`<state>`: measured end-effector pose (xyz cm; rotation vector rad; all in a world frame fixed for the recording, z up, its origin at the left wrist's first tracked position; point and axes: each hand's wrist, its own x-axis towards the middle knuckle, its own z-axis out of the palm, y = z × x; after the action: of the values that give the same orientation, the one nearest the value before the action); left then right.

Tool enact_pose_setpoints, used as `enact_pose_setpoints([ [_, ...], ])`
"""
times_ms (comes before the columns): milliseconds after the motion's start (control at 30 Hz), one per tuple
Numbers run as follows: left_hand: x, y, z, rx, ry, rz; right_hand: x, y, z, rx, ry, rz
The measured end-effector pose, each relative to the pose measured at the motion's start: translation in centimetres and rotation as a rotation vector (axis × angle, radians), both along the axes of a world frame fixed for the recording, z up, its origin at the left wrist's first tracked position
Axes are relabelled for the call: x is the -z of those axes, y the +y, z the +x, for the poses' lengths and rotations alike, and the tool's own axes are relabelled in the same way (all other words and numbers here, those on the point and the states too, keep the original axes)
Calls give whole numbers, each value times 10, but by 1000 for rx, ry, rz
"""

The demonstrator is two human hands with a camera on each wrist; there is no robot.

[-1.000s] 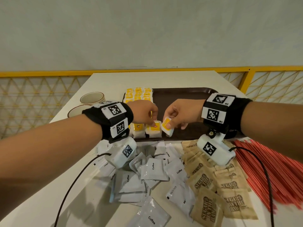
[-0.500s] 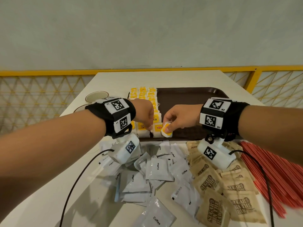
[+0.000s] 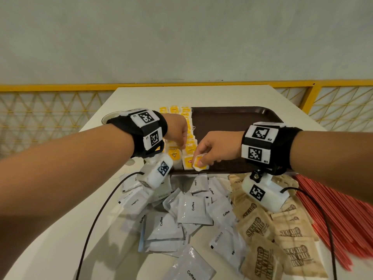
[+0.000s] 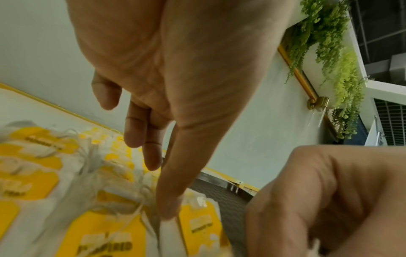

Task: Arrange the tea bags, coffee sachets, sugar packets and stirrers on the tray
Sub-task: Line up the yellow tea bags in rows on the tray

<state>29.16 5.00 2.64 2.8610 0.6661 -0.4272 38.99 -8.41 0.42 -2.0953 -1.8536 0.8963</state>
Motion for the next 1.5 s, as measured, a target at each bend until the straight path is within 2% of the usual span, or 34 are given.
enact_pose_setpoints([
  [233, 3, 6, 0, -18, -29, -28, 1, 6, -5, -88, -30, -51],
  [400, 0, 12, -3, -55, -136, -47, 5, 10, -3, -46, -41, 3],
  [567, 0, 10, -11, -45, -69, -130, 11, 10, 0, 13, -6, 44],
  [667, 3, 4, -10, -31, -61, -52, 11, 10, 1, 44, 21, 41],
  [833, 4, -9, -5, -17, -30, 86, 4, 4, 9, 195, 46, 85],
  [1000, 4, -17, -2, 24, -28, 87, 5, -9, 17, 244, 39, 47],
  [1100, -3, -16, -4, 28, -63, 64, 2, -13, 16, 273, 175, 57],
  [1200, -8, -15, -4, 18, -103, 126, -5, -12, 10, 288, 324, 72],
  [1500, 2, -6, 2, -29, -58, 100, 7, 3, -9, 368, 510, 58],
])
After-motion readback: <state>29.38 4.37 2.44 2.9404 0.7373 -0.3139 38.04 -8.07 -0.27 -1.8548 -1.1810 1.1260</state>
